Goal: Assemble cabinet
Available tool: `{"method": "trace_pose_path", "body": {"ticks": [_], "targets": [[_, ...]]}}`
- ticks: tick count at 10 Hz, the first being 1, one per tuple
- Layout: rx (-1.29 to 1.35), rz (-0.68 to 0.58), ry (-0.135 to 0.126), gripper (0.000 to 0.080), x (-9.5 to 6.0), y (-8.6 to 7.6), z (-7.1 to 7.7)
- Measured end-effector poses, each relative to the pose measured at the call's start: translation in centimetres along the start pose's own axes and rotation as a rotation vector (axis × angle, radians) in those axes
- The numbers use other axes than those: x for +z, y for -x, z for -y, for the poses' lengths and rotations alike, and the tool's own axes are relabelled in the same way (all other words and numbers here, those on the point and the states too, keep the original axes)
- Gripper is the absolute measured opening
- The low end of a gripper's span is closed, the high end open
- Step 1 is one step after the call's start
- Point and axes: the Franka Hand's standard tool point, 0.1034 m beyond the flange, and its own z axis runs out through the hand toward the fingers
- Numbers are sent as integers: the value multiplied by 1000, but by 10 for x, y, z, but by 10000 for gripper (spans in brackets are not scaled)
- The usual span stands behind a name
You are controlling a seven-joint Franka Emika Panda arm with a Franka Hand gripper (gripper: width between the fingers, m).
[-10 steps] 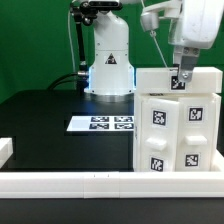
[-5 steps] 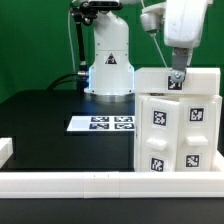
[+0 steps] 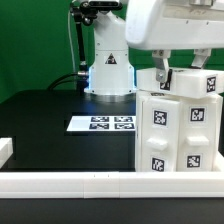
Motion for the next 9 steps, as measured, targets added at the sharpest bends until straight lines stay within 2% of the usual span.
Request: {"method": "trace_pose_path", "body": {"ticks": [4, 6, 7, 8, 9], "targets": [[259, 0, 0, 553, 1, 0, 0], [602, 5, -13, 553, 2, 5, 0], [792, -11, -25, 553, 2, 3, 0], [979, -28, -49, 553, 2, 2, -2], [1045, -35, -79, 553, 2, 2, -4]]}}
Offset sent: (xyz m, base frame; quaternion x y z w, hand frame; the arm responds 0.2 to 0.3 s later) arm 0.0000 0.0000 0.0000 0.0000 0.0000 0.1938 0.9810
